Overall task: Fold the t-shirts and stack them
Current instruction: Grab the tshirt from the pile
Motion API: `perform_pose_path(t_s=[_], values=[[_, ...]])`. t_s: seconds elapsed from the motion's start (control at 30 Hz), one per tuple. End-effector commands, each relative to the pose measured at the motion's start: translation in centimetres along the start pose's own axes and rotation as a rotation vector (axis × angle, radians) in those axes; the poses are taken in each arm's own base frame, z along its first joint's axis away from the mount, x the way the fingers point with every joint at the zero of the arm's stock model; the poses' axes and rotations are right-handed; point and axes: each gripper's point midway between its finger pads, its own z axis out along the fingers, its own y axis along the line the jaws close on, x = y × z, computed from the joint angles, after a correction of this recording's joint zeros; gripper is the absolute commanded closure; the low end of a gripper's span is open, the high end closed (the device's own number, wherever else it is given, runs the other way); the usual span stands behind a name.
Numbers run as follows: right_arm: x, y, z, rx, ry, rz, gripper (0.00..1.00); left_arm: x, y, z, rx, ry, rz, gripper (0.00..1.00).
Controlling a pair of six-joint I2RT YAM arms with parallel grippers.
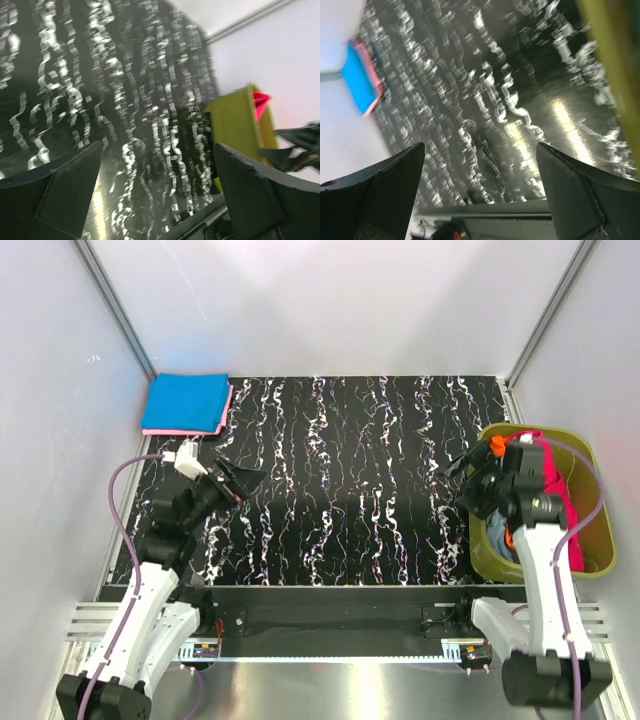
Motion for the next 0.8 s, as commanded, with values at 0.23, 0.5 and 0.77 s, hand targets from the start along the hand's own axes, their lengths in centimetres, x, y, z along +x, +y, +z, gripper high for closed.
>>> perform_pose_path(t_s=[0.23, 0.5, 0.77], values=[[-10.6, -1.7, -1.7, 0.441, -0.229, -0.15, 0.0, -2.2, 1.5, -1.8, -0.224, 0.01, 0.143, 0.01], [-14.2, -7.5, -1.4, 0.664, -0.24, 0.072, 0.14, 0.5, -4.6, -3.4, 0.126, 0.205, 0.545, 0.01], [-12.6, -10.5, -0.1, 0.673, -0.07, 0.06, 0.29, 2.8, -4.4, -3.5, 0.166, 0.282, 0.614, 0.01]])
